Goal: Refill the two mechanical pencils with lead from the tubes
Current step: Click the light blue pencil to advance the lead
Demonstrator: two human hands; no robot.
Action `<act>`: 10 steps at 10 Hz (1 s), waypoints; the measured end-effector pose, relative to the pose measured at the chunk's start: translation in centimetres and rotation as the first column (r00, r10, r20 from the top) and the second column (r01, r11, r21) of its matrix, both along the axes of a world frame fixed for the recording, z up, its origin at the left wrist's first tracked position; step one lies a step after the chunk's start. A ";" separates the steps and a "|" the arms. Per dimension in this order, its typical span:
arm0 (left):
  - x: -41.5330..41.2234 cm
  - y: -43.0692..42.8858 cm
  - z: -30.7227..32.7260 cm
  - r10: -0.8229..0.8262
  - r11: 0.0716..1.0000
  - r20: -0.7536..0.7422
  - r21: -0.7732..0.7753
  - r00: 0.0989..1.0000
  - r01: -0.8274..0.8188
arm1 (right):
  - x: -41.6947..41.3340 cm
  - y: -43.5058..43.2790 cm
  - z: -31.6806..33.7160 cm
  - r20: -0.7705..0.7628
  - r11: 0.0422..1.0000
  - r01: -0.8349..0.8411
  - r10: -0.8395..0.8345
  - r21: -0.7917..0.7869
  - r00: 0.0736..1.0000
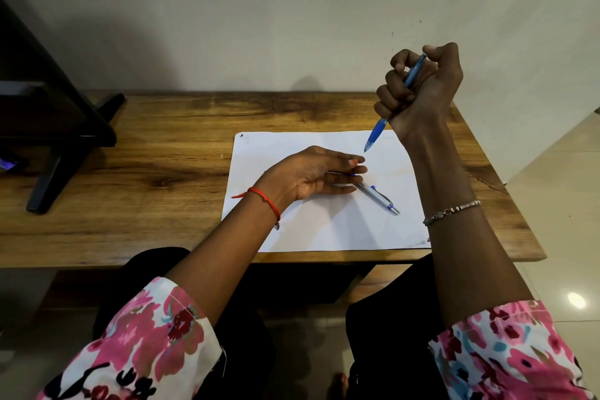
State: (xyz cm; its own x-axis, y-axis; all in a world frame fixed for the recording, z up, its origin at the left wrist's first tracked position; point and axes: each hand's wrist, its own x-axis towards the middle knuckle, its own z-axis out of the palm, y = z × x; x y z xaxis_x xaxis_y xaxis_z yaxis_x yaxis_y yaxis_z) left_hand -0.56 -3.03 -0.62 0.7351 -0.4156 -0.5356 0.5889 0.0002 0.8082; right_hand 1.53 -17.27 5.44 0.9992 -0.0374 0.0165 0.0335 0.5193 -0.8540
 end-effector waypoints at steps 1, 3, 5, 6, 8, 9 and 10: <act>0.0 0.0 0.0 -0.001 1.000 0.003 0.001 1.000 0.001 | 0.0 0.0 0.1 -0.005 1.000 0.003 -0.003 0.008 1.000; 0.0 0.0 0.0 0.002 1.000 0.005 -0.001 1.000 -0.002 | 0.0 0.0 -0.1 0.018 1.000 0.008 -0.007 -0.019 1.000; -0.1 0.0 0.0 -0.006 1.000 0.009 -0.003 1.000 0.006 | 0.0 0.0 0.2 -0.008 1.000 0.008 -0.008 -0.008 1.000; -0.1 0.0 0.0 -0.006 1.000 0.009 -0.004 1.000 0.006 | 0.0 0.0 0.1 -0.008 1.000 0.020 -0.020 -0.011 1.000; 0.0 0.0 -0.1 -0.005 1.000 0.010 -0.004 1.000 0.005 | 0.1 0.0 0.1 -0.004 1.000 0.019 -0.019 -0.011 1.000; 0.0 0.0 -0.2 -0.007 1.000 0.010 -0.002 1.000 0.007 | 0.1 0.0 0.0 0.002 1.000 0.020 -0.020 -0.016 1.000; 0.0 0.0 -0.1 -0.004 1.000 0.005 0.009 1.000 0.004 | 0.1 0.0 -0.1 0.003 0.999 0.024 -0.024 -0.024 1.000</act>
State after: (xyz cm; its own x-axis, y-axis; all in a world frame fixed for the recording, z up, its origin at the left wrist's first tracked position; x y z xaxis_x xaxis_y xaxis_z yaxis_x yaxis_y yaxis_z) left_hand -0.54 -3.07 -0.74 0.7362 -0.4138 -0.5355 0.5845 -0.0100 0.8113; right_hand 1.62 -17.26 5.33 0.9979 -0.0611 0.0204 0.0482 0.4975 -0.8661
